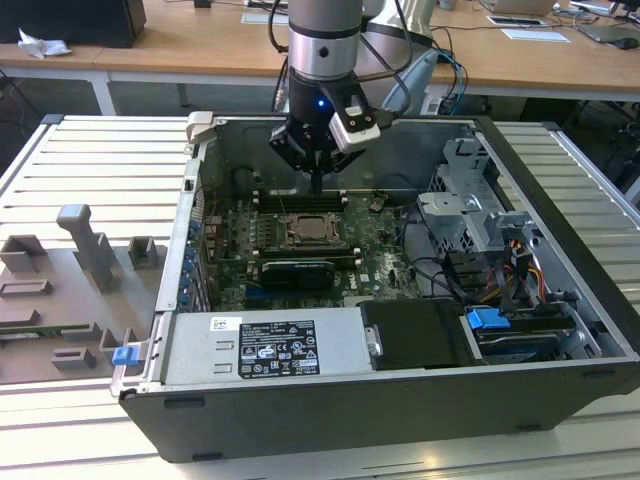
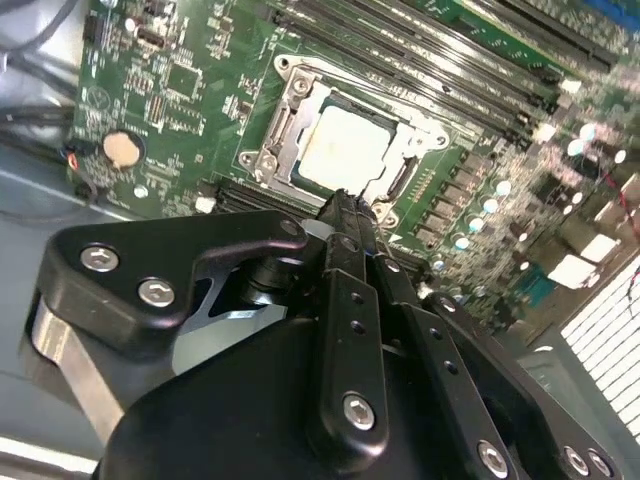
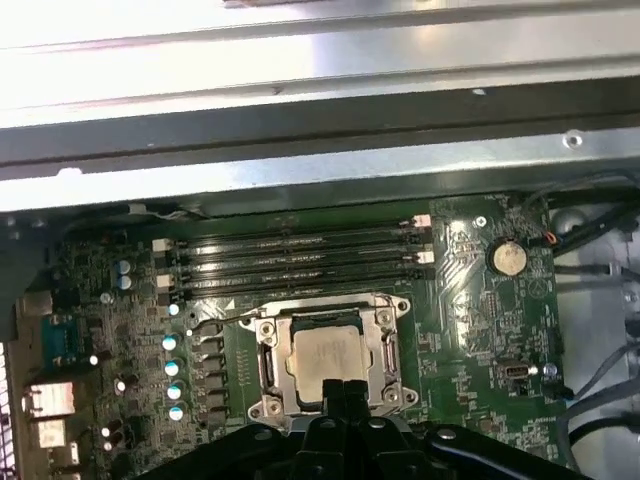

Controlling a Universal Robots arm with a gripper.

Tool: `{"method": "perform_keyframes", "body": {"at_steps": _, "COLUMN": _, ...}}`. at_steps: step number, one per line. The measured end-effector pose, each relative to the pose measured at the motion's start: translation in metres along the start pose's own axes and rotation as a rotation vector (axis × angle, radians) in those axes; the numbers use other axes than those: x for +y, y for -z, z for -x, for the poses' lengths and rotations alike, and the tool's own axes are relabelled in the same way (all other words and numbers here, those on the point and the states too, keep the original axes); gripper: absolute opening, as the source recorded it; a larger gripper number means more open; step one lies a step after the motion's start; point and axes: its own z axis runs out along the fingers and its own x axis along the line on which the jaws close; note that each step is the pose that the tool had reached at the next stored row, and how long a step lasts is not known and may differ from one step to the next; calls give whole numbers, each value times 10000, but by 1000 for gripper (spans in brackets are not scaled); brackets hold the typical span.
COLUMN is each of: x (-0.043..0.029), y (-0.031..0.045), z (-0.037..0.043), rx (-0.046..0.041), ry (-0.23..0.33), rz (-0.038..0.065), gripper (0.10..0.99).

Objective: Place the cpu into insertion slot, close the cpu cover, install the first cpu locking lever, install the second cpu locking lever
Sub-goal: 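Install the first cpu locking lever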

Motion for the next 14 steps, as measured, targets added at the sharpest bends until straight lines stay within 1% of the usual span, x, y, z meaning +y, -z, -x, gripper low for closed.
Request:
{"method": "perform_keyframes", "body": {"at_steps": 1, "x": -1, "y": -4, "z": -10, "rx": 4, "ry": 208, "rz": 5, "gripper": 106}}
{"method": "perform_keyframes", "body": {"at_steps": 4, "x": -4, "y": -7, "z": -65, "rx": 4, "ry": 323, "rz": 10, "gripper": 106}}
{"method": "perform_keyframes", "body": {"at_steps": 9, "x": -12, "y": -4, "z": -187, "rx": 5, "ry": 363, "rz": 10, "gripper": 106}}
{"method": "perform_keyframes", "body": {"at_steps": 12, "x": -16, "y": -3, "z": -247, "rx": 5, "ry": 365, "rz": 11, "gripper": 106}}
{"method": "perform_keyframes", "body": {"at_steps": 14, "x": -17, "y": -2, "z": -266, "rx": 6, "ry": 366, "rz": 11, "gripper": 106}}
